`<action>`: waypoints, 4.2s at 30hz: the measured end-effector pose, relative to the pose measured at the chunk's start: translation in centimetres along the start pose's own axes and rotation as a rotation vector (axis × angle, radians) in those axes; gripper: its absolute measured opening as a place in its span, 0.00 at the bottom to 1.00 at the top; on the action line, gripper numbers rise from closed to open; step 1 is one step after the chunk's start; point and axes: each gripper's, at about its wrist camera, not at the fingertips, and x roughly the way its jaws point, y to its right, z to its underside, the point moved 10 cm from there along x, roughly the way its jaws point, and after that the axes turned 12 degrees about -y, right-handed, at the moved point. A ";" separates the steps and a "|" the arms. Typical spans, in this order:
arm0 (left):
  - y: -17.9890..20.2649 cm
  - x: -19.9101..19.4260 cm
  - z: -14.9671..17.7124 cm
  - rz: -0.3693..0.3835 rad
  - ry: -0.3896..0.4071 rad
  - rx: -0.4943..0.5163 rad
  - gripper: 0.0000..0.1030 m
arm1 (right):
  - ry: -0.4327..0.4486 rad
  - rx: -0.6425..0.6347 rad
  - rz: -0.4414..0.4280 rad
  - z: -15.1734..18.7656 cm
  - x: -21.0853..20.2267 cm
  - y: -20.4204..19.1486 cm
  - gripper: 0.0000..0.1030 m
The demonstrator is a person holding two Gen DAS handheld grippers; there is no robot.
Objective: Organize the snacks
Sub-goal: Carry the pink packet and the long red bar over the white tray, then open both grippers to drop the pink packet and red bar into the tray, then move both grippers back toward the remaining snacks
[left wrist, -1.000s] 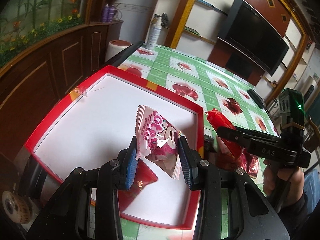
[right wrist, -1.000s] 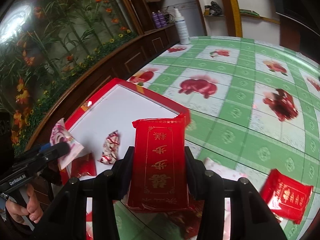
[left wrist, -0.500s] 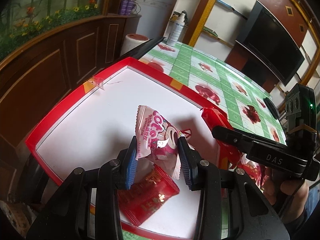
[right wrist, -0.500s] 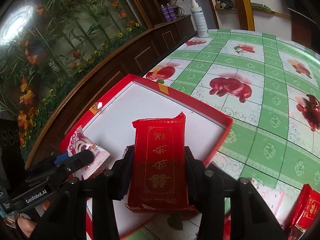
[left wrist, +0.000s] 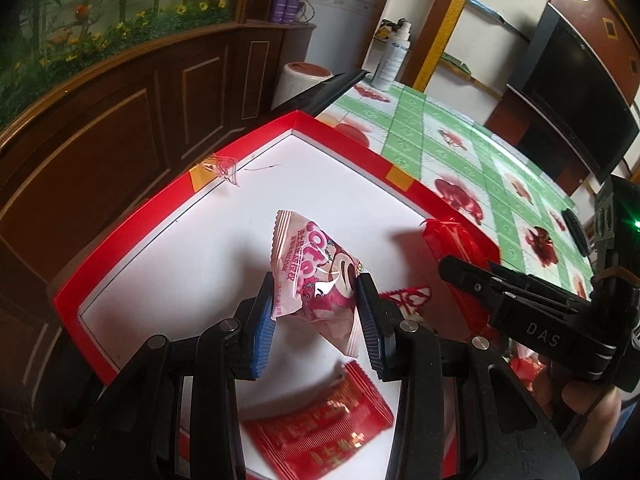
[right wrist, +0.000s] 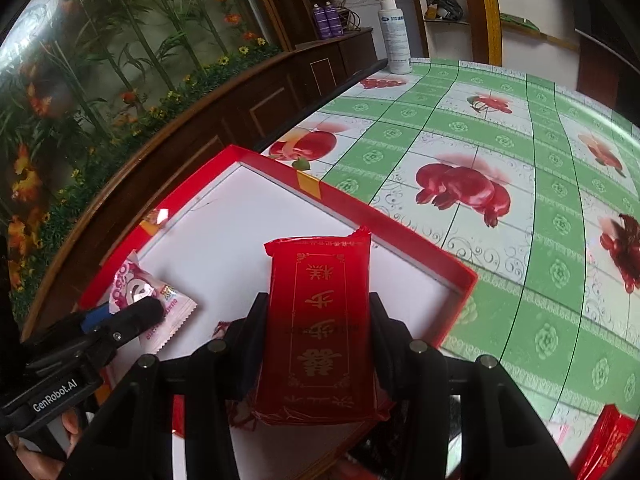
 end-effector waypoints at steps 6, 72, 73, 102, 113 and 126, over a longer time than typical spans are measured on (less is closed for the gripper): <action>-1.2 1.3 -0.3 -0.024 -0.019 -0.024 0.37 | -0.004 -0.034 0.023 -0.2 1.0 -0.4 0.48; 3.6 -3.6 2.1 -0.010 0.011 0.089 0.65 | 0.155 0.225 0.005 6.3 -10.6 8.9 1.00; 4.0 -3.6 2.2 -0.011 0.009 0.100 0.65 | 0.158 0.226 0.005 6.5 -10.9 9.2 1.00; 17.2 -1.3 8.1 0.083 -0.098 0.375 0.64 | 0.103 0.391 0.160 15.7 -14.5 17.3 1.00; 19.7 0.7 10.6 0.072 -0.134 0.455 0.64 | 0.080 0.410 0.169 16.6 -13.4 17.3 0.64; 21.4 3.5 11.3 0.088 -0.194 0.498 0.64 | 0.053 0.406 0.175 16.7 -11.5 16.5 0.50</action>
